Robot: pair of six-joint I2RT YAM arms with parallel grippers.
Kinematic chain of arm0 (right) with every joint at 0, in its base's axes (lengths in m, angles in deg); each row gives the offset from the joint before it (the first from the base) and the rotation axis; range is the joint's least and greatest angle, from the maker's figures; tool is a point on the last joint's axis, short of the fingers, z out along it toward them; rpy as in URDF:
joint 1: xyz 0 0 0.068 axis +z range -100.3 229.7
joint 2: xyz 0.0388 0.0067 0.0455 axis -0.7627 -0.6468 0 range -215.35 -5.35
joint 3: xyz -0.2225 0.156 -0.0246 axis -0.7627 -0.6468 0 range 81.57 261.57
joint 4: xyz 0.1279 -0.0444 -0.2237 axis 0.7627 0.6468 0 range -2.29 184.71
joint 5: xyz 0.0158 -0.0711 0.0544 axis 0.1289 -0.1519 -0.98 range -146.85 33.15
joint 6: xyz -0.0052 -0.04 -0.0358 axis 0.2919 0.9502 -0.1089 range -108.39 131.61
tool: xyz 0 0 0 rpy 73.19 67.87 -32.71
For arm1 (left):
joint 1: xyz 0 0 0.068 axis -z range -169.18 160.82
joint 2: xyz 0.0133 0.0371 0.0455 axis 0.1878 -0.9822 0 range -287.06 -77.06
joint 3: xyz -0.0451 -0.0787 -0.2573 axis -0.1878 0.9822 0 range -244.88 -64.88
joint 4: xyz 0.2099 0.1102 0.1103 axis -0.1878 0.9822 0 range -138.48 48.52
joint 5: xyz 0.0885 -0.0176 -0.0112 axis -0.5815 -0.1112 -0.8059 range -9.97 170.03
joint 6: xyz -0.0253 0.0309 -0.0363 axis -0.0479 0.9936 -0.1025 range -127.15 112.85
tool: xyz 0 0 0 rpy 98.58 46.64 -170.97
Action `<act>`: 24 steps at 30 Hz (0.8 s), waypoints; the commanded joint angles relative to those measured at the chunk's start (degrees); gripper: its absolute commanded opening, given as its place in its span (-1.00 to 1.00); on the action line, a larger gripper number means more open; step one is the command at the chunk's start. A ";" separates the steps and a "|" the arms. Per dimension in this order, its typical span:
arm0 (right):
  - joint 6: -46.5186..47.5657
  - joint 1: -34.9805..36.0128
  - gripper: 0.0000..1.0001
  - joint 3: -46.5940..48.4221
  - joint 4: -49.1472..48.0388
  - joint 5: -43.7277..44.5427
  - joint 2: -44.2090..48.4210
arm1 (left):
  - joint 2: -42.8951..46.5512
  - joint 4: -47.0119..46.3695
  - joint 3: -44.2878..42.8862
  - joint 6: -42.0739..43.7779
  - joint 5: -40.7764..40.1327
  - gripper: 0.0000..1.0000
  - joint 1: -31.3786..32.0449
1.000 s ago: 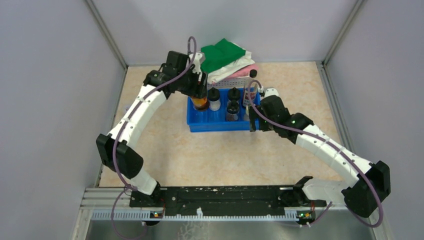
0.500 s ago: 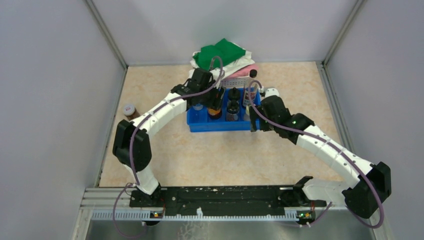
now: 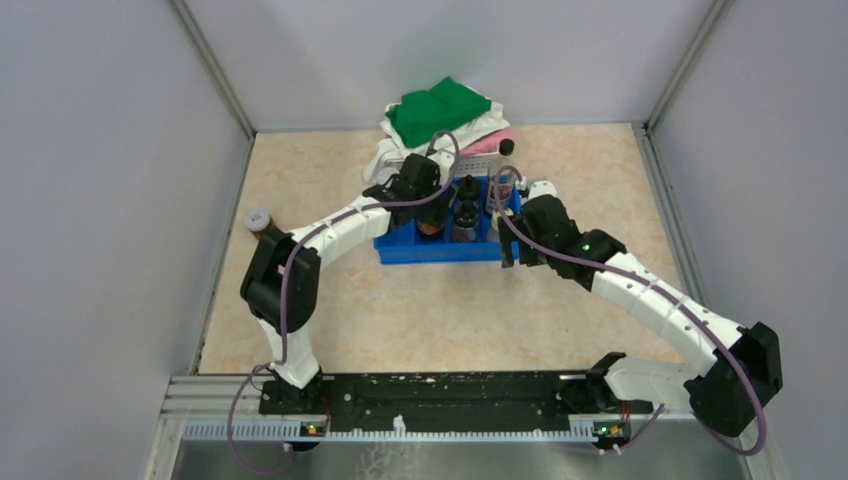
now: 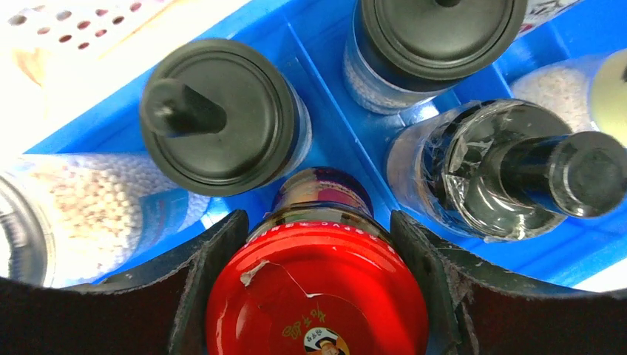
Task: Organize the condiment bottles
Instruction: Place the bottle in the storage box.
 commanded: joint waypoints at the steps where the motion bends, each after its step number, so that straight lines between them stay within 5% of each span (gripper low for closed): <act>1: 0.46 0.40 0.72 -0.72 -2.43 0.47 0.88 | -0.25 -6.21 -4.03 -2.03 -3.05 -1.00 1.35; 8: 0.39 0.33 0.73 -1.69 -2.40 0.25 1.65 | -0.97 -4.08 -4.94 -2.61 -3.43 -1.00 2.11; 12: 0.29 0.37 0.73 -1.98 -2.52 -0.06 1.88 | -0.48 -1.86 -5.92 -1.89 -2.13 -0.58 2.15; 20: -0.02 0.33 0.73 -2.61 -3.01 -0.97 1.62 | 2.44 2.30 -7.59 -0.72 -3.91 -0.32 2.37; 22: -0.24 0.38 0.73 -2.60 -2.93 -1.45 1.59 | 2.80 3.40 -8.09 -0.48 -3.26 0.42 2.33; 24: -0.31 0.38 0.73 -2.47 -2.88 -1.92 1.60 | 3.27 3.54 -7.90 -0.35 -2.75 0.61 2.35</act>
